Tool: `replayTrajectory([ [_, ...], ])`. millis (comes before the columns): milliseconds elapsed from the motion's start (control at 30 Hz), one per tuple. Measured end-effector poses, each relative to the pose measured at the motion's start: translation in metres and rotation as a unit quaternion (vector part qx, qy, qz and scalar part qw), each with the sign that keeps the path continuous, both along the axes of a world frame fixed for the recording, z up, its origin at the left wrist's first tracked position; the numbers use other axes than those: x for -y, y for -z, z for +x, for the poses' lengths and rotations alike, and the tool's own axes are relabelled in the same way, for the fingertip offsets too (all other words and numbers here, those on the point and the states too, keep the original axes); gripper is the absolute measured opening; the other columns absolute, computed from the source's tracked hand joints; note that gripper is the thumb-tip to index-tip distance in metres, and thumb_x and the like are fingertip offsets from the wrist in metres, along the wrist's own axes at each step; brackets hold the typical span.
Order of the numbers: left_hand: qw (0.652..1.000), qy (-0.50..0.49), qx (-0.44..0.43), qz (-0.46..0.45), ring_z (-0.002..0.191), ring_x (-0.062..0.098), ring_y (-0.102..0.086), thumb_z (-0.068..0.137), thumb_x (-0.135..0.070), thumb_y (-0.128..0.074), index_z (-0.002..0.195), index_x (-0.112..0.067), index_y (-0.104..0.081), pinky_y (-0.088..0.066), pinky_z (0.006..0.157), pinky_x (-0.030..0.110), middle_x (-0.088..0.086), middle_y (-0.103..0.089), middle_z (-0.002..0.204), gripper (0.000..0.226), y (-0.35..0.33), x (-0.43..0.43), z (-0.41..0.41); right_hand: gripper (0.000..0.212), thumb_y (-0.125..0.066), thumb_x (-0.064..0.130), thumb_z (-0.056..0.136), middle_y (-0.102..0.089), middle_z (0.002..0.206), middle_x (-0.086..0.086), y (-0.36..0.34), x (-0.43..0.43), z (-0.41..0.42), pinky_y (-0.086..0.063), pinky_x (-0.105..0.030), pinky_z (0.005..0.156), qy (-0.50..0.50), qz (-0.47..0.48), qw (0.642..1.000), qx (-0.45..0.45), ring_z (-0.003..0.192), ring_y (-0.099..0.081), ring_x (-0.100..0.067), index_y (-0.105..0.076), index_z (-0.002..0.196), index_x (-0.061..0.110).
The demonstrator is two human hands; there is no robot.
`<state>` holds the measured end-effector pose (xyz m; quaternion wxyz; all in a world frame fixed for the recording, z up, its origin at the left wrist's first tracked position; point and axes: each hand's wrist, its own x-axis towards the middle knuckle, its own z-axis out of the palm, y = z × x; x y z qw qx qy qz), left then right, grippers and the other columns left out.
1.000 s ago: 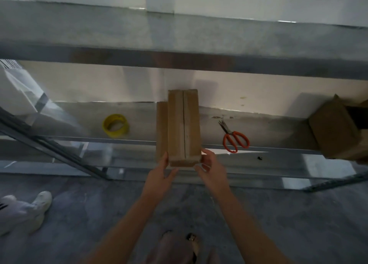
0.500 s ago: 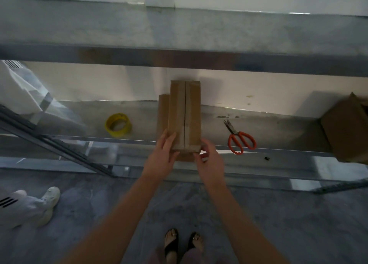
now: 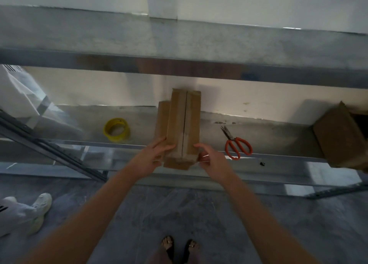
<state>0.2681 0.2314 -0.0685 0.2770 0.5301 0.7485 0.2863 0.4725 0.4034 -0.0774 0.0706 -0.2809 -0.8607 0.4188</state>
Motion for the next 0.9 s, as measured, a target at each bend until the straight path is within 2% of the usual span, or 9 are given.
replayTrajectory([
  [133, 0.998, -0.014, 0.001, 0.066, 0.125, 0.02, -0.052, 0.076, 0.004, -0.073, 0.133, -0.02, -0.056, -0.041, 0.107, 0.028, -0.005, -0.04, 0.137, 0.064, -0.006, -0.012, -0.006, 0.061, -0.075, 0.007, 0.082, -0.07, 0.104, 0.001, -0.004, -0.006, -0.012, -0.058, -0.033, 0.087, -0.017, 0.013, 1.0, 0.009, 0.091, -0.068, -0.008, -0.049, 0.132, 0.031],
  [233, 0.999, -0.004, -0.016, 0.049, 0.131, 0.02, -0.046, 0.074, 0.001, -0.076, 0.137, -0.021, -0.052, -0.038, 0.11, 0.028, -0.008, -0.033, 0.143, 0.071, -0.003, -0.014, -0.006, 0.066, -0.082, 0.015, 0.078, -0.067, 0.112, 0.003, -0.003, -0.007, -0.013, -0.058, -0.032, 0.086, -0.019, -0.016, 1.0, 0.002, 0.095, -0.067, -0.008, -0.047, 0.133, 0.03],
  [333, 1.0, 0.008, 0.018, 0.011, 0.137, 0.016, -0.037, 0.076, -0.003, -0.076, 0.146, -0.02, -0.037, -0.033, 0.112, 0.023, 0.001, -0.018, 0.156, 0.082, 0.003, -0.012, 0.0, 0.067, -0.082, 0.019, 0.078, -0.067, 0.113, 0.004, 0.001, -0.001, -0.012, -0.058, -0.031, 0.086, 0.012, 0.03, 0.999, -0.004, 0.093, -0.066, -0.007, -0.048, 0.134, 0.03],
  [367, 1.0, 0.009, 0.003, -0.001, 0.137, 0.014, -0.035, 0.078, -0.007, -0.076, 0.147, -0.024, -0.032, -0.029, 0.111, 0.017, 0.002, -0.014, 0.158, 0.084, 0.004, -0.01, 0.001, 0.066, -0.079, 0.019, 0.08, -0.067, 0.115, 0.003, 0.002, 0.002, -0.012, -0.057, -0.032, 0.088, 0.025, 0.04, 0.999, 0.002, 0.096, -0.066, -0.009, -0.046, 0.135, 0.032],
  [433, 0.999, 0.005, -0.043, -0.019, 0.134, 0.014, -0.04, 0.082, -0.013, -0.072, 0.147, -0.031, -0.03, -0.03, 0.111, 0.018, 0.001, -0.014, 0.159, 0.08, 0.003, -0.007, -0.001, 0.064, -0.075, 0.022, 0.085, -0.064, 0.123, 0.003, 0.005, 0.006, -0.012, -0.055, -0.033, 0.093, 0.032, 0.046, 0.998, 0.016, 0.103, -0.064, -0.011, -0.043, 0.138, 0.036],
  [533, 0.997, -0.03, -0.071, 0.003, 0.126, 0.019, -0.051, 0.083, -0.013, -0.07, 0.142, -0.029, -0.044, -0.036, 0.108, 0.024, 0.001, -0.027, 0.156, 0.066, 0.0, -0.012, -0.001, 0.063, -0.073, 0.021, 0.086, -0.063, 0.123, 0.003, 0.006, 0.008, -0.013, -0.055, -0.036, 0.092, 0.04, 0.046, 0.998, 0.019, 0.1, -0.064, -0.011, -0.042, 0.14, 0.035],
  [633, 0.995, -0.077, -0.052, 0.031, 0.124, 0.023, -0.054, 0.082, -0.004, -0.07, 0.136, -0.026, -0.053, -0.04, 0.107, 0.029, 0.006, -0.037, 0.151, 0.06, 0.003, -0.019, 0.011, 0.062, -0.072, 0.017, 0.087, -0.064, 0.122, 0.0, 0.006, 0.008, -0.015, -0.056, -0.036, 0.091, 0.054, 0.052, 0.997, 0.005, 0.098, -0.064, -0.012, -0.043, 0.14, 0.032],
  [800, 0.987, -0.13, 0.053, 0.072, 0.11, 0.005, -0.058, 0.083, -0.002, -0.07, 0.13, -0.042, -0.049, -0.039, 0.093, 0.002, 0.002, -0.04, 0.149, 0.066, 0.012, -0.012, 0.025, 0.074, -0.08, 0.03, 0.079, -0.063, 0.113, 0.007, 0.006, 0.006, -0.011, -0.056, -0.03, 0.084, 0.075, -0.004, 0.997, -0.006, 0.092, -0.064, -0.006, -0.039, 0.14, 0.035],
  [900, 0.987, -0.124, 0.076, 0.062, 0.112, 0.004, -0.054, 0.082, -0.002, -0.071, 0.136, -0.038, -0.044, -0.037, 0.09, -0.001, 0.004, -0.038, 0.15, 0.07, 0.012, -0.012, 0.026, 0.068, -0.071, 0.043, 0.086, -0.061, 0.115, 0.006, 0.005, 0.009, -0.01, -0.057, -0.03, 0.083, 0.088, -0.044, 0.995, -0.015, 0.092, -0.063, -0.004, -0.036, 0.143, 0.036],
])
